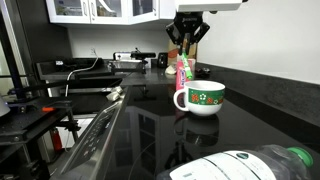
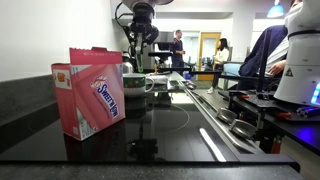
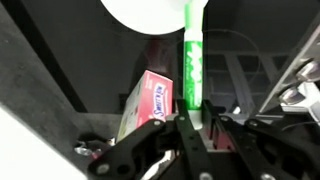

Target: Pick the marker and put it in the cup

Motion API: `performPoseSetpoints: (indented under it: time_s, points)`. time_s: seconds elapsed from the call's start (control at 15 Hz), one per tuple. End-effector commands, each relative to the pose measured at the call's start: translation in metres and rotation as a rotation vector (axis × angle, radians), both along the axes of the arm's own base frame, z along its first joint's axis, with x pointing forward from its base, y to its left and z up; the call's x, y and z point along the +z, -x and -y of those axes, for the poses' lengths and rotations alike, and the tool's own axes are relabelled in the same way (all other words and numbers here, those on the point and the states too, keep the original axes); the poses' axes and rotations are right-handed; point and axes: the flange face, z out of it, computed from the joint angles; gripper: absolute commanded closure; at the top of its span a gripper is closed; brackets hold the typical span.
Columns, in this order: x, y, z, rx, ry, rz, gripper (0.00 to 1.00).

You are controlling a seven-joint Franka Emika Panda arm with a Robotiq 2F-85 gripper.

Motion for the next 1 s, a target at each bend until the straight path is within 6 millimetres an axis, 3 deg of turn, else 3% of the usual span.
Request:
performPoseSetpoints:
  time_s: [0.0, 0.33, 0.93]
  points:
    - [-0.002, -0.012, 0.006, 0.169, -0.104, 0.003, 0.95]
    - [-0.030, -0.025, 0.023, 0.196, -0.147, -0.087, 0.95]
    - [-0.043, -0.052, 0.036, 0.134, -0.123, -0.088, 0.95]
